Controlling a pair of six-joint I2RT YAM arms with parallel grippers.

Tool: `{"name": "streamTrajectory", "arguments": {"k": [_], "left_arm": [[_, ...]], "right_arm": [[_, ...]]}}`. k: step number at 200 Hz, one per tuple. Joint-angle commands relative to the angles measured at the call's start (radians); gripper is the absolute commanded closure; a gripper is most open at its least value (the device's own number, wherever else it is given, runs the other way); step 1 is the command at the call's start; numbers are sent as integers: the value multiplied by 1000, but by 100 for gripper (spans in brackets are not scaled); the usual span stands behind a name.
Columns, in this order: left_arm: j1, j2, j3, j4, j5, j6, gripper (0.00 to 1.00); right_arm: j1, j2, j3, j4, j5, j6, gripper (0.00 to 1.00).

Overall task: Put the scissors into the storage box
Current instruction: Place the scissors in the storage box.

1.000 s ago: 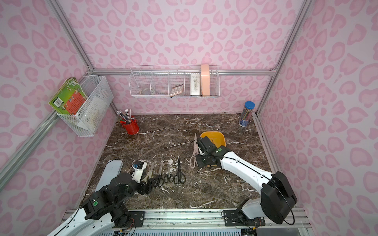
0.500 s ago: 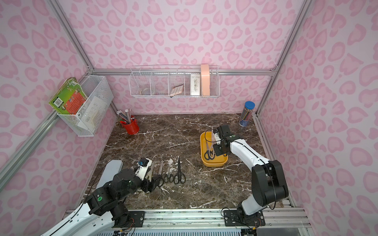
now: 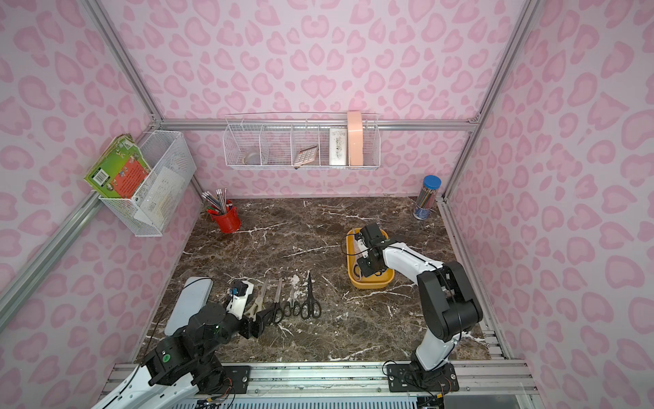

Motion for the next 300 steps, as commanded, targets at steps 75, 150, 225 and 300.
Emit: {"name": "streamTrajectory", "arguments": {"k": [75, 150, 225, 300], "left_arm": [[1, -37, -38, -30, -33, -35, 10], [1, -35, -27, -41, -45, -36, 9], [1, -29, -3, -67, -77, -61, 6], [1, 2, 30, -66, -77, -64, 2]], "right_arm": [[91, 74, 29, 74, -15, 33, 100], [86, 62, 72, 47, -54, 206, 100], [121, 30, 31, -2, -91, 212, 100], [120, 9, 77, -23, -39, 261, 63]]}}
